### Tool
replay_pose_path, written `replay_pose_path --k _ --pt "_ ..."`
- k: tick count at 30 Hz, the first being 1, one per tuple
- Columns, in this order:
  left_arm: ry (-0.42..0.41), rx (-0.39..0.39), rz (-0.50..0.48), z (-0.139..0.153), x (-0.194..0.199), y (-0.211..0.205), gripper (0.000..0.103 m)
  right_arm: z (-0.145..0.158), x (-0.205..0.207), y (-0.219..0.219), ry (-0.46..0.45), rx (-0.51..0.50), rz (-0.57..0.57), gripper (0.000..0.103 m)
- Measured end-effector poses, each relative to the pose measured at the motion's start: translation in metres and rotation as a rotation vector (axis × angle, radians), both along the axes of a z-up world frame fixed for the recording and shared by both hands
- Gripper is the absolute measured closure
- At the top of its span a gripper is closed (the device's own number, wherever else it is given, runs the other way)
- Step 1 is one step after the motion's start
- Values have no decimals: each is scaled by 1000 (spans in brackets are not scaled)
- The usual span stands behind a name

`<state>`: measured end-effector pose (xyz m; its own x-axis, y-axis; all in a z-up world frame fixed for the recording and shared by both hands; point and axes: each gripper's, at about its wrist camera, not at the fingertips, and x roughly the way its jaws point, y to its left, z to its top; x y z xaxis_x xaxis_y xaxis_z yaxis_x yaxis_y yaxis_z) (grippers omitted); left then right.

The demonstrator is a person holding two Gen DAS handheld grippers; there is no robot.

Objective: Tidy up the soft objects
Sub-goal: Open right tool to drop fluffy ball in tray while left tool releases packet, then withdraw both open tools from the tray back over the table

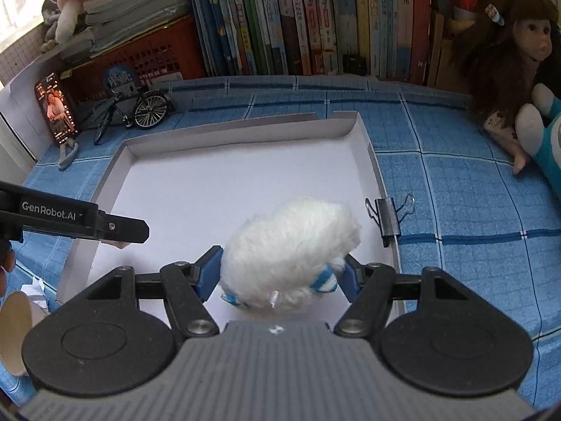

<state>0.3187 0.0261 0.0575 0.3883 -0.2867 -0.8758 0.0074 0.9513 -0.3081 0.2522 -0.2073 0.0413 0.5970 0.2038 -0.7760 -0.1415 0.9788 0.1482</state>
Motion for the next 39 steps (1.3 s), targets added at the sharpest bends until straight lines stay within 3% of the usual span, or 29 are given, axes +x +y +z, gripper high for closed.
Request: replay_pose_path --k 16,23,27,39 --pt "20 13 -6 -9 6 -6 63 -6 6 2 13 3 -10 30" --pt "-2 11 -10 -1 2 -7 51 0 1 -2 -12 29 -18 24" --pt "-37 20 -12 10 -7 -6 41 6 -5 -6 -37 37 -29 22" --pt "-176 18 -53 54 -59 -6 35 45 -48 -10 -163 45 -19 20"
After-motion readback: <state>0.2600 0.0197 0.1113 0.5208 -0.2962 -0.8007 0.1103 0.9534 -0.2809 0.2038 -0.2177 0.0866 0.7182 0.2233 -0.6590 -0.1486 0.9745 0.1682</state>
